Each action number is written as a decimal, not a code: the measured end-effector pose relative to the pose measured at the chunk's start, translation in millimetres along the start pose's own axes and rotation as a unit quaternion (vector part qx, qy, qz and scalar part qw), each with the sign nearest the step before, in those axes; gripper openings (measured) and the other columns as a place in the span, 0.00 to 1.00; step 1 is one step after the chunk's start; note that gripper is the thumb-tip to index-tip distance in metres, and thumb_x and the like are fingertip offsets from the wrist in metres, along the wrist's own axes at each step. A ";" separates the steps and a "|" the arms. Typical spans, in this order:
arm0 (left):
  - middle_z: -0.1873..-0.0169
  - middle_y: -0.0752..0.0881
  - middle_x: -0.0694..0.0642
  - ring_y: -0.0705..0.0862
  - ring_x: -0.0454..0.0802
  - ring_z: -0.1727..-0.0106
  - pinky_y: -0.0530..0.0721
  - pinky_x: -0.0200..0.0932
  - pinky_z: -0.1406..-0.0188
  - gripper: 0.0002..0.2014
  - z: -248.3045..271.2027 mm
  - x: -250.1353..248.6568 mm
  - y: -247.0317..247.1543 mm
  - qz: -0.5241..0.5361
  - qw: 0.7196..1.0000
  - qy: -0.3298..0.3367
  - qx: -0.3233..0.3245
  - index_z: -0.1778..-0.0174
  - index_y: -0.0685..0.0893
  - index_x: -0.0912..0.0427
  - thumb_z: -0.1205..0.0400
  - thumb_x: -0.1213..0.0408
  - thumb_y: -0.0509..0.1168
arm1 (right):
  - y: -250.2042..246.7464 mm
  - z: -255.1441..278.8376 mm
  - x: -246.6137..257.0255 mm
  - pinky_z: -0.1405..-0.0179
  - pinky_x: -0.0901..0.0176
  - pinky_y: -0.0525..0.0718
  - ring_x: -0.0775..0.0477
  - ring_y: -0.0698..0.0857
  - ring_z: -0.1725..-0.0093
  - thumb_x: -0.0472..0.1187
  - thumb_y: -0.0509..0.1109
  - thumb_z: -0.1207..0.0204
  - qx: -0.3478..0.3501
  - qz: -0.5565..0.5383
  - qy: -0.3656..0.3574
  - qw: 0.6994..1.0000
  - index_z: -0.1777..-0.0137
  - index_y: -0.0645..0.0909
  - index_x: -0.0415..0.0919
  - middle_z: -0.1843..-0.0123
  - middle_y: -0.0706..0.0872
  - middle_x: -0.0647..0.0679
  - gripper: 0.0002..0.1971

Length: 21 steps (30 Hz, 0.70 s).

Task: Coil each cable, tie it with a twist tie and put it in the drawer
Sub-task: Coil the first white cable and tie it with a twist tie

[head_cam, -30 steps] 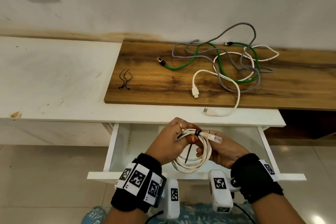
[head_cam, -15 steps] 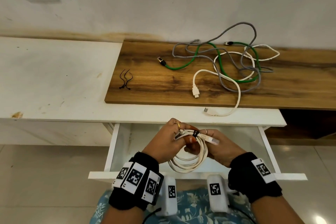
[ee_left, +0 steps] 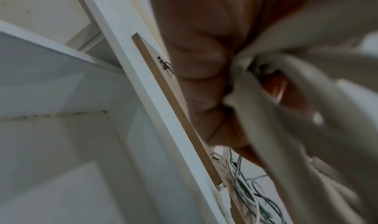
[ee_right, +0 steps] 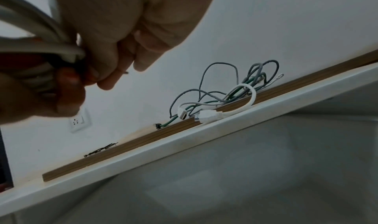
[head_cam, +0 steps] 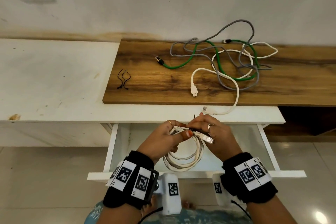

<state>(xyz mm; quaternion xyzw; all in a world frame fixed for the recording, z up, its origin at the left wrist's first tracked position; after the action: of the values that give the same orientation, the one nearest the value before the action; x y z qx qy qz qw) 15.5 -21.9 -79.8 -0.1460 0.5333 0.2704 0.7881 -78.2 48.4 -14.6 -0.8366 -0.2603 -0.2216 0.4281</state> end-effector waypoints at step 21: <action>0.66 0.86 0.50 0.74 0.47 0.65 0.70 0.34 0.75 0.05 -2.1 1.2 1.8 0.001 1.000 0.008 -0.019 0.52 0.81 0.57 0.21 0.68 0.70 | 25.1 20.8 -43.4 0.49 0.52 0.87 0.42 0.86 0.50 0.42 0.67 0.26 0.042 -0.336 0.333 0.880 0.52 0.90 0.35 0.52 0.83 0.46 0.13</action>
<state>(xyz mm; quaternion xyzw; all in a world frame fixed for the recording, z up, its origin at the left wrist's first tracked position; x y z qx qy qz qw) 13.3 -21.2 -81.6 -0.1622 0.5344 0.2803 0.7808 -92.6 42.5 -66.6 -0.5567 -0.3775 -0.6063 0.4243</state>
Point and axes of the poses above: each hand's wrist, its own z-axis away from the middle knuckle, its own y-axis out of the palm, x = y × z, the point moved 10 cm from there along -z, towards the middle knuckle
